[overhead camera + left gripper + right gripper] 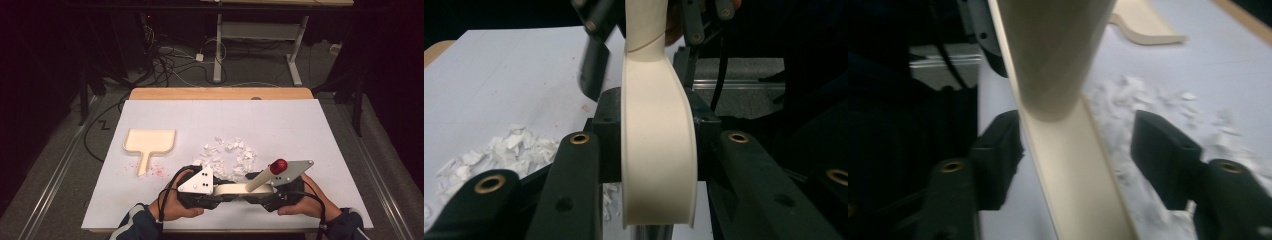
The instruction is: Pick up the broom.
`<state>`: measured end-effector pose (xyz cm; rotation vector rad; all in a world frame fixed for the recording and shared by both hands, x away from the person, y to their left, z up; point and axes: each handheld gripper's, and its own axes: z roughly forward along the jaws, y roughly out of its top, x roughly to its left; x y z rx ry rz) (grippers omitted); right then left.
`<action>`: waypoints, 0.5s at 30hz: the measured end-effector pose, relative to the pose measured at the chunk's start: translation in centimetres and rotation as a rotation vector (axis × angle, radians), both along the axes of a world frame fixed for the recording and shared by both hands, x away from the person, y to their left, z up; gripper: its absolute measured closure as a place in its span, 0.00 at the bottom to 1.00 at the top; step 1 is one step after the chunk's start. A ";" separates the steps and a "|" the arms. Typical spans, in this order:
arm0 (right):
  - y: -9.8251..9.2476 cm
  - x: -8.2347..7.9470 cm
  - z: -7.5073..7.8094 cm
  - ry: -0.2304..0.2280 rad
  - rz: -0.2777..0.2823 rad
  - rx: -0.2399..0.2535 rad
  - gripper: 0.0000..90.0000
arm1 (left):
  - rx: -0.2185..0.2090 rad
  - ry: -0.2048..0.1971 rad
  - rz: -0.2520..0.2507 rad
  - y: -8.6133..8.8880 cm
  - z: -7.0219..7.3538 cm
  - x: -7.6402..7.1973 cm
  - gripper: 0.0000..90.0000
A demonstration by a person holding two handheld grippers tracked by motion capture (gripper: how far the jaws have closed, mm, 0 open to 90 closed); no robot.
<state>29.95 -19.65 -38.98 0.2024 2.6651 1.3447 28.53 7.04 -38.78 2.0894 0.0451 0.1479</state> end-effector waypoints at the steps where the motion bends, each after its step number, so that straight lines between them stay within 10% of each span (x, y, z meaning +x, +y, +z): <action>1: 0.0 0.0 -0.2 0.020 0.024 0.012 0.58 | 0.001 0.001 -0.002 0.0 0.0 0.1 0.72; 15: 0.3 -0.1 -0.4 -0.017 0.012 -0.004 0.75 | -0.046 -0.024 0.119 1.7 -0.3 0.9 0.47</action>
